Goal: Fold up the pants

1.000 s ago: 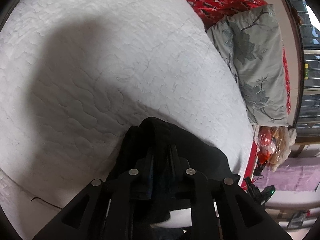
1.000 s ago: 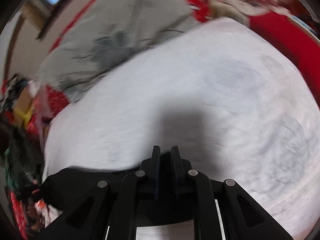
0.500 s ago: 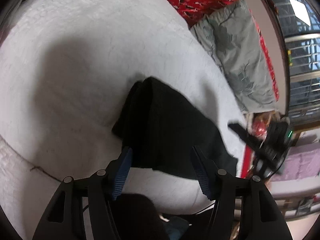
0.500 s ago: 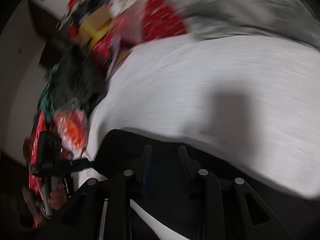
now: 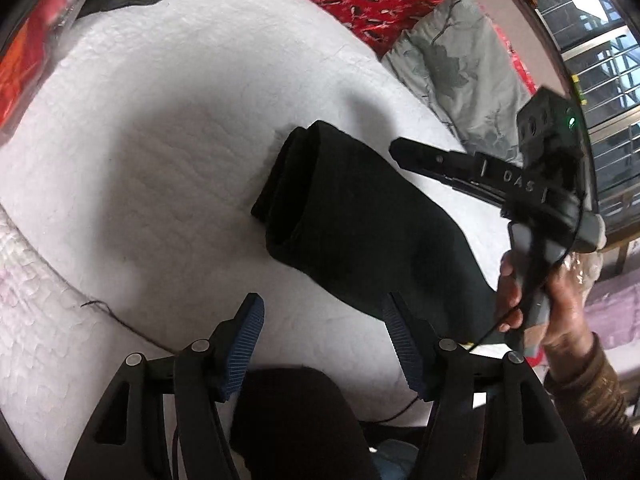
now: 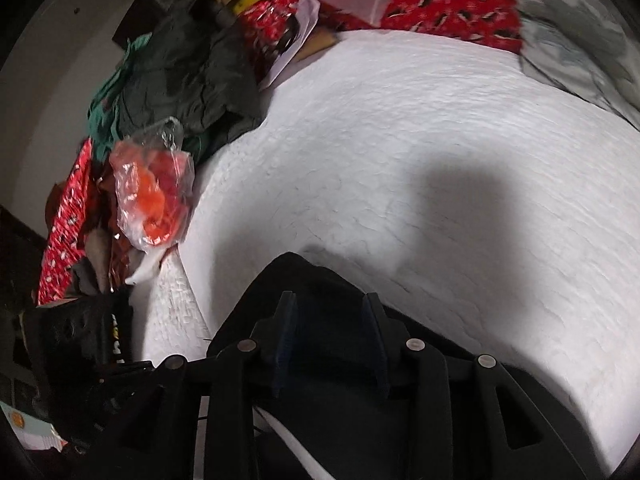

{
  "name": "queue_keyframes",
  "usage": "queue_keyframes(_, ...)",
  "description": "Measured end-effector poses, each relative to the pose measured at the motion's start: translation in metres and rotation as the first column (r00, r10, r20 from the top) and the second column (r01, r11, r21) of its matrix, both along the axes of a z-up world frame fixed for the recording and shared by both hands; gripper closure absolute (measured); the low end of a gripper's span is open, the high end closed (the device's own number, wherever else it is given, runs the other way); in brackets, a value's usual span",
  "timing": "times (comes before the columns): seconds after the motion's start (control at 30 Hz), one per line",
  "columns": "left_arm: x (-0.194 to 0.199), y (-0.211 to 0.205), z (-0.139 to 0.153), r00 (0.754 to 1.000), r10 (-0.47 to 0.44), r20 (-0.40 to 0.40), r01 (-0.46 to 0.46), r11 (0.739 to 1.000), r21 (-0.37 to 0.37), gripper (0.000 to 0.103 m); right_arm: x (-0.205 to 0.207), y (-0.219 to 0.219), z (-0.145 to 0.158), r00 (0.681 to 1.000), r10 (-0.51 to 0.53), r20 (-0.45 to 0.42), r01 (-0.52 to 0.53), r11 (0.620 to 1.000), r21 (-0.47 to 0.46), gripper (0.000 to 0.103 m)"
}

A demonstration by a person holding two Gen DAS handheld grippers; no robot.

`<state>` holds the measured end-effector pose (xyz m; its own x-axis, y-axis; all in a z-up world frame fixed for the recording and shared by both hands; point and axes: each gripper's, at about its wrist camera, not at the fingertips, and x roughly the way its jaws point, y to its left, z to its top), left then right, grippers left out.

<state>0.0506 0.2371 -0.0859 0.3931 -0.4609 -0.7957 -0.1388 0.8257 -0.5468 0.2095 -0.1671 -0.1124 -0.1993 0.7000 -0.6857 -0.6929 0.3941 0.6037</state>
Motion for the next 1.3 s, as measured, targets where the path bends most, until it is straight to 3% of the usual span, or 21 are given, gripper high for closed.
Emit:
queue_keyframes(0.1,0.008,-0.006,-0.009,1.0,0.008,-0.019,-0.009,0.999,-0.039,0.041,-0.001,0.012,-0.002,1.0,0.015,0.021,-0.015,0.999,-0.029,0.064)
queue_keyframes(0.2,0.016,-0.007,-0.014,0.999,0.053,-0.012,-0.053,0.999,0.005,0.045,-0.002,0.019,-0.002,0.999,0.033,0.04,-0.031,0.999,-0.039,0.062)
queue_keyframes(0.27,0.019,-0.001,-0.018,0.997,0.074,-0.011,-0.074,0.997,0.028,0.066,-0.003,0.024,-0.003,0.998,0.047,0.049,-0.045,0.998,-0.047,0.058)
queue_keyframes(0.33,0.022,-0.001,-0.02,0.995,0.093,-0.021,-0.092,0.994,0.056,0.076,-0.005,0.03,-0.005,0.996,0.063,0.058,-0.06,0.996,-0.06,0.054)
queue_keyframes(0.43,0.022,-0.003,-0.02,0.996,0.092,-0.021,-0.09,0.994,0.061,0.081,-0.011,0.043,-0.011,0.99,0.116,0.074,-0.109,0.99,-0.093,0.053)
queue_keyframes(0.47,0.023,-0.004,-0.018,0.996,0.089,-0.014,-0.088,0.994,0.063,0.082,-0.015,0.048,-0.011,0.985,0.142,0.099,-0.131,0.986,-0.107,0.065)
queue_keyframes(0.5,0.023,-0.005,-0.014,0.996,0.086,-0.002,-0.086,0.994,0.073,0.083,-0.02,0.053,-0.011,0.975,0.177,0.136,-0.16,0.979,-0.129,0.088)
queue_keyframes(0.53,0.023,-0.003,-0.012,0.996,0.085,0.006,-0.085,0.993,0.086,0.083,-0.022,0.057,-0.01,0.969,0.197,0.151,-0.176,0.974,-0.143,0.094)
queue_keyframes(0.63,0.024,-0.008,-0.024,0.996,0.075,-0.037,-0.07,0.988,0.137,0.082,-0.02,0.064,-0.009,0.971,0.174,0.164,-0.152,0.978,-0.14,0.094)
queue_keyframes(0.8,0.024,-0.003,-0.031,0.994,0.096,-0.056,-0.091,0.992,0.09,0.08,-0.023,0.071,-0.021,0.97,0.157,0.188,-0.121,0.974,-0.189,0.092)
queue_keyframes(0.87,0.018,-0.001,-0.025,0.994,0.093,-0.049,-0.089,0.992,0.088,0.073,-0.021,0.064,-0.016,0.977,0.122,0.173,-0.093,0.982,-0.166,0.089)
queue_keyframes(0.93,0.009,0.004,-0.017,0.995,0.094,-0.03,-0.09,0.991,0.102,0.058,-0.015,0.049,-0.008,0.988,0.072,0.14,-0.054,0.991,-0.125,0.088)
queue_keyframes(1.1,-0.018,0.003,0.009,0.991,0.133,0.03,-0.136,0.975,0.176,0.052,0.0,-0.016,0.003,0.998,-0.065,0.014,0.065,0.997,-0.031,0.07)
queue_keyframes(1.17,-0.025,-0.001,0.016,0.989,0.144,0.04,-0.15,0.966,0.21,0.051,0.003,-0.055,0.0,0.994,-0.111,-0.012,0.11,0.993,-0.028,0.07)
queue_keyframes(1.3,-0.048,-0.024,0.031,0.991,0.122,0.05,-0.129,0.973,0.19,0.046,0.008,-0.134,-0.011,0.974,-0.219,-0.058,0.217,0.975,-0.039,0.07)
